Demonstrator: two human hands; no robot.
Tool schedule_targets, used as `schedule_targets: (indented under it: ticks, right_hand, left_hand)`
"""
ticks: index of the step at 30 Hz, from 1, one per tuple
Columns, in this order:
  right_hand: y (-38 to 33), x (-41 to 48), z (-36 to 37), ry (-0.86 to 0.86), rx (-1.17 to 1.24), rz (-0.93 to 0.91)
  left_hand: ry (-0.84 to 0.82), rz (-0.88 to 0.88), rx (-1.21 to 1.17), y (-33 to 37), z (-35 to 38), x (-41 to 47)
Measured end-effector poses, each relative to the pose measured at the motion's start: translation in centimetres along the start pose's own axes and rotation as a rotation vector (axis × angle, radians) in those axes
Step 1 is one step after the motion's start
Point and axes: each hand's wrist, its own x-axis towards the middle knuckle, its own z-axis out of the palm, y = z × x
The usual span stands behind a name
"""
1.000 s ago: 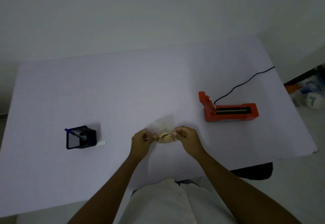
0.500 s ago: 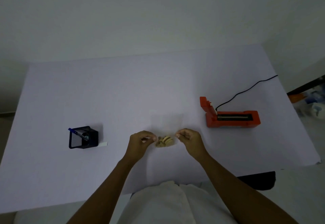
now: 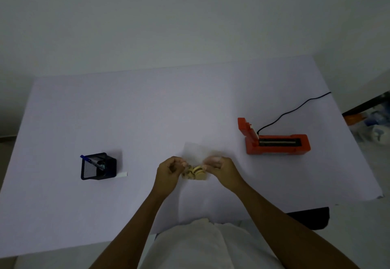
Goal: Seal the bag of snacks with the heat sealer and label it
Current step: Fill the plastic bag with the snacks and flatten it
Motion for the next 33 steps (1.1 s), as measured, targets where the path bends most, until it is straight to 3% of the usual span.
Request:
schedule_targets:
  ticks: [5, 11, 15, 23, 33]
  right_hand:
    - [0.0, -0.4, -0.5, 0.049, -0.030, -0.017]
    - [-1.0, -0.5, -0.4, 0.065, 0.120, 0.052]
    - [-1.3, -0.7, -0.8, 0.076, 0.172, 0.081]
    - [-2.3, -0.9, -1.0, -0.010, 0.154, 0.067]
    - [-2.9, -0.7, -1.1, 0.057, 0.187, 0.104]
  left_hand:
    - [0.034, -0.031, -0.048, 0.9, -0.1, 0.0]
    - [0.120, -0.083, -0.148, 0.8, -0.9, 0.0]
    - [-0.033, -0.146, -0.080, -0.5, -1.0, -0.1]
    - [-0.190, -0.055, 0.079, -0.4, -0.8, 0.5]
    - [-0.188, -0.076, -0.016, 0.2, -0.2, 0.5]
